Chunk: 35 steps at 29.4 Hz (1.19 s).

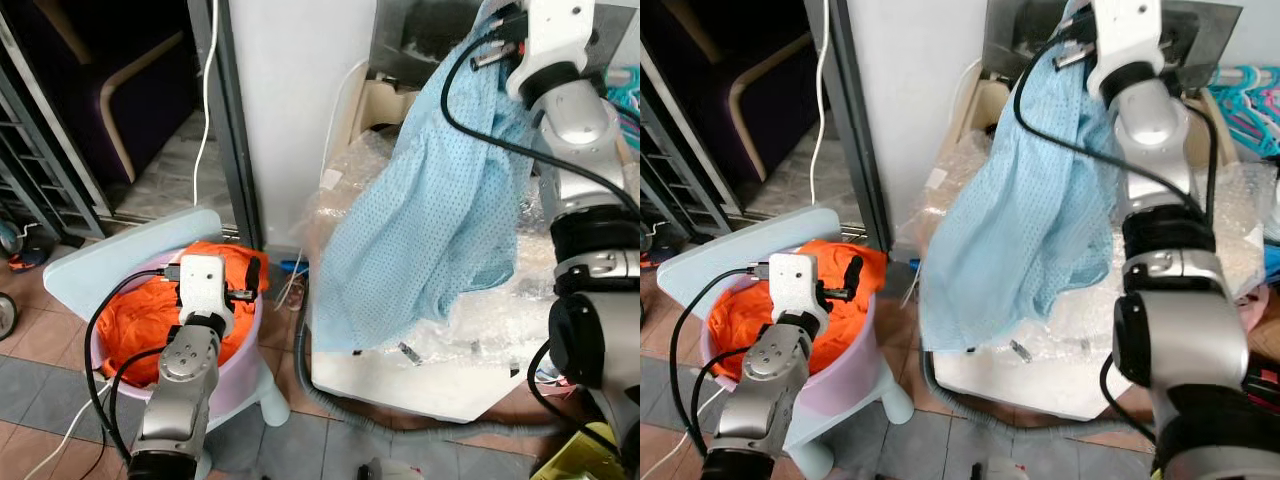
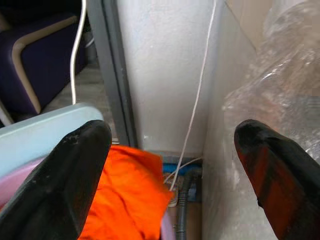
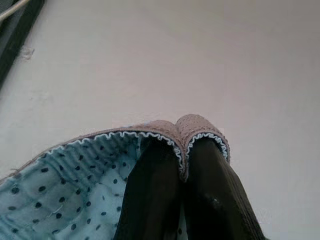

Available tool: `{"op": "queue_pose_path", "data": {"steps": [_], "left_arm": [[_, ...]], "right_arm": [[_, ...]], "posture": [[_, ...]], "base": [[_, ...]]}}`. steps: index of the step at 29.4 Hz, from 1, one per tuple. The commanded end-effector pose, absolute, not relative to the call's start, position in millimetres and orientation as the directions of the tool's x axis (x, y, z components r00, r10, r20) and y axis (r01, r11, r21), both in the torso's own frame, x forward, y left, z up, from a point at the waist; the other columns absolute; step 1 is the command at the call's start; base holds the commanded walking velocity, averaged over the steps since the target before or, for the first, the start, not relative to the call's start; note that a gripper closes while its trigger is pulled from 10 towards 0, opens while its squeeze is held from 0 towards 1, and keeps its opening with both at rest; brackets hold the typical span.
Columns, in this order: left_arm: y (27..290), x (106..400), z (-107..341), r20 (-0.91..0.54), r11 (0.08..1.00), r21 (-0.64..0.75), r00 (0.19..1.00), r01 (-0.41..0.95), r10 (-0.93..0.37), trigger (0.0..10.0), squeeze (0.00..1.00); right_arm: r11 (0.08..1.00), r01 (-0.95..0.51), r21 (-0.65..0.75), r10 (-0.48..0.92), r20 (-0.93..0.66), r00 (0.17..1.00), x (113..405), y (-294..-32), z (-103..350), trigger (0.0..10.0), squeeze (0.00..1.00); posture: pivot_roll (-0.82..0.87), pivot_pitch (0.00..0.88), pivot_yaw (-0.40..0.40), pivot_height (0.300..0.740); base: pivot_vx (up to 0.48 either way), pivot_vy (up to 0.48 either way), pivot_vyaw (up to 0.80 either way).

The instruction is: Clothes washing

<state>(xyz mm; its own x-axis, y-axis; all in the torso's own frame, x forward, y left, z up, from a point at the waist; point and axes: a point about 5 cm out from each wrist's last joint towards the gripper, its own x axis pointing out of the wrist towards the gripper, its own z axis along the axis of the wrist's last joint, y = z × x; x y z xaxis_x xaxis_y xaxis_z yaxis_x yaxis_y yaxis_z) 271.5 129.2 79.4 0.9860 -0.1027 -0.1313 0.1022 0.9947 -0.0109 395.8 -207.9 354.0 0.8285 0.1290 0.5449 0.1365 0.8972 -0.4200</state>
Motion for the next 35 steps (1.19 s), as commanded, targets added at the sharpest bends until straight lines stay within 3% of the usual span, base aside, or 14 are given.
{"op": "queue_pose_path", "data": {"steps": [1,3,5,8,11,15,16,21,22,25,32,35], "left_arm": [[123,273,80,-0.134,0.993,-0.007,0.984,0.120,-0.120,10.0,0.00],[123,273,80,-0.134,0.993,-0.008,0.984,0.120,-0.120,10.0,0.00],[123,272,79,-0.147,0.995,-0.017,0.984,0.103,-0.104,10.0,0.00],[124,271,79,-0.142,0.996,-0.028,0.986,0.090,-0.093,10.0,0.00],[124,270,78,-0.148,0.996,-0.027,0.985,0.086,-0.089,10.0,0.00],[122,270,78,-0.150,0.995,-0.027,0.984,0.092,-0.095,10.0,0.00],[122,270,78,-0.151,0.995,-0.026,0.983,0.097,-0.100,10.0,0.00],[122,270,78,-0.157,0.994,-0.027,0.982,0.102,-0.105,10.0,0.00],[122,270,77,-0.162,0.994,-0.024,0.981,0.107,-0.109,10.0,0.00],[122,270,77,-0.168,0.994,-0.019,0.980,0.108,-0.109,10.0,0.00],[124,269,77,-0.175,0.995,-0.010,0.980,0.098,-0.099,10.0,0.00],[125,268,76,-0.179,0.996,-0.008,0.980,0.090,-0.090,10.0,0.00]], "right_arm": [[0.897,0.256,-0.361,0.053,0.661,0.749,388,-216,393,10.0,0.00],[0.896,0.291,-0.336,0.025,0.692,0.721,385,-219,404,10.0,0.00],[0.895,0.382,-0.229,-0.061,0.786,0.616,371,-232,440,10.0,0.00],[0.901,0.355,-0.250,-0.042,0.764,0.644,373,-235,437,10.0,0.00],[0.914,0.276,-0.296,-0.005,0.674,0.739,387,-233,403,10.0,0.00],[0.900,0.002,-0.437,0.194,0.405,0.894,405,-210,308,10.0,0.00],[0.878,-0.121,-0.464,0.281,0.293,0.914,405,-200,275,10.0,0.00],[0.840,-0.295,-0.455,0.392,0.134,0.910,399,-190,230,10.0,0.01],[0.807,-0.392,-0.443,0.463,0.062,0.884,391,-187,210,10.0,1.00],[0.758,-0.470,-0.452,0.534,0.019,0.845,382,-186,199,10.0,1.00],[0.843,-0.422,-0.333,0.499,0.193,0.845,376,-204,233,10.0,1.00],[0.834,-0.496,-0.242,0.542,0.193,0.818,367,-214,243,10.0,1.00]], "posture": [[-0.06,0.000,0.008,0.740],[-0.06,0.000,0.008,0.740],[-0.05,0.000,-0.009,0.740],[-0.05,0.000,-0.014,0.740],[-0.04,0.000,-0.020,0.740],[-0.05,0.000,-0.011,0.740],[-0.05,0.000,-0.009,0.740],[-0.06,0.000,-0.005,0.740],[-0.06,0.000,-0.004,0.740],[-0.06,0.000,-0.003,0.740],[-0.05,0.000,-0.005,0.740],[-0.05,0.000,-0.007,0.740]], "base": [[0.480,0.000,0.00],[0.480,0.000,0.00],[0.165,0.000,0.00],[0.000,0.000,0.00],[0.000,0.000,0.00],[0.000,0.000,0.00],[0.000,0.000,0.00],[0.000,0.000,0.00],[0.000,0.000,0.00],[0.000,0.000,0.00],[0.000,0.000,0.00],[0.000,0.000,0.00]]}}
